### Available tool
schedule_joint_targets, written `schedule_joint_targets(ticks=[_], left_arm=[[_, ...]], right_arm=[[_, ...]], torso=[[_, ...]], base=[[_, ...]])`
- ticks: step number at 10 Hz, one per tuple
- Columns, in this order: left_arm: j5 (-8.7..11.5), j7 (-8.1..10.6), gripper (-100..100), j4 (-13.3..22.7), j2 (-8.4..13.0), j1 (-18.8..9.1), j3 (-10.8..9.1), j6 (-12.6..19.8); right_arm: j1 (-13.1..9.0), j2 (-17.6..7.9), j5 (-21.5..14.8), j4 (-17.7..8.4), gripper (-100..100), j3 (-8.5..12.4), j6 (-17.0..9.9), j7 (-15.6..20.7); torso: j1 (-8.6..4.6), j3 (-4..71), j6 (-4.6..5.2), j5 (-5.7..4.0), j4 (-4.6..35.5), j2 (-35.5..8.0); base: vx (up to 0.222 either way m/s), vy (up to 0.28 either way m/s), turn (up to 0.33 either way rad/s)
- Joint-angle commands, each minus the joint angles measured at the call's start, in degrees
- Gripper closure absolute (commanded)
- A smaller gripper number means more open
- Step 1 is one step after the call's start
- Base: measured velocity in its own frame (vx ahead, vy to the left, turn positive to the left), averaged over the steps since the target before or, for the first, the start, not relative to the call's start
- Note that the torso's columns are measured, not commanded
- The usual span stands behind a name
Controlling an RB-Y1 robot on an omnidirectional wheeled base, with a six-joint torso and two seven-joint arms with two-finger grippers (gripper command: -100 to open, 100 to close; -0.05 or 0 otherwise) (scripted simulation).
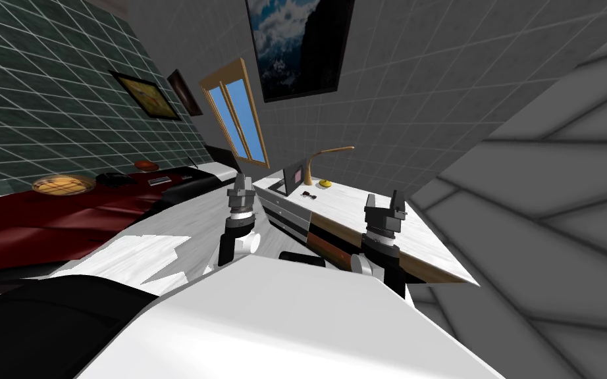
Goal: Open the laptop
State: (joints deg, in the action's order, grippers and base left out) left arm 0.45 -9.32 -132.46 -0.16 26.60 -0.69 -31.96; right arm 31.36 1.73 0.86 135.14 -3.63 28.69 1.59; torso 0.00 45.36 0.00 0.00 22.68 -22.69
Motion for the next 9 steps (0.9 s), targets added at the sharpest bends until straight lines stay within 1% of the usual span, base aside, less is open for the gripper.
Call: schedule_joint_targets(ticks=[1,3,4,5,6,9], left_arm=[[0.0,0.0,0,0.0,0.0,0.0,0.0,0.0],[0.0,0.0,0,0.0,0.0,0.0,0.0,0.0],[0.0,0.19,-100,-0.1,1.9,0.0,-0.08,0.6],[-0.1,0.38,-100,-0.2,3.3,0.1,-0.17,1.1],[-0.1,0.62,-100,-0.4,4.7,0.1,-0.27,1.8],[-0.3,1.64,-100,-1.0,8.6,0.4,-0.72,4.9]], right_arm=[[0.0,0.0,0.0,0.0,0,0.0,0.0,0.0],[0.0,0.0,0.0,0.0,0,0.0,0.0,0.0],[0.0,0.0,0.0,0.0,0,0.0,0.0,0.0],[0.0,0.0,0.0,0.0,0,0.0,0.0,0.0],[0.0,0.0,0.0,0.0,0,0.0,0.0,0.0],[0.0,0.0,0.0,0.0,0,0.0,0.0,0.0]], torso=[[0.0,8.5,0.0,0.0,4.2,-4.2],[0.0,25.4,0.0,0.0,12.7,-12.7],[0.0,33.8,0.0,0.0,16.9,-16.9],[0.01,37.8,0.0,0.0,18.8,-18.9],[0.02,38.9,0.0,0.01,19.4,-19.4],[0.0,39.2,0.0,0.0,19.6,-19.6]], base=[[0.0,0.0,0.0],[0.0,0.0,0.0],[0.008,0.0,-0.02],[0.008,0.002,-0.03],[0.008,0.004,-0.043],[0.014,0.006,-0.053]])
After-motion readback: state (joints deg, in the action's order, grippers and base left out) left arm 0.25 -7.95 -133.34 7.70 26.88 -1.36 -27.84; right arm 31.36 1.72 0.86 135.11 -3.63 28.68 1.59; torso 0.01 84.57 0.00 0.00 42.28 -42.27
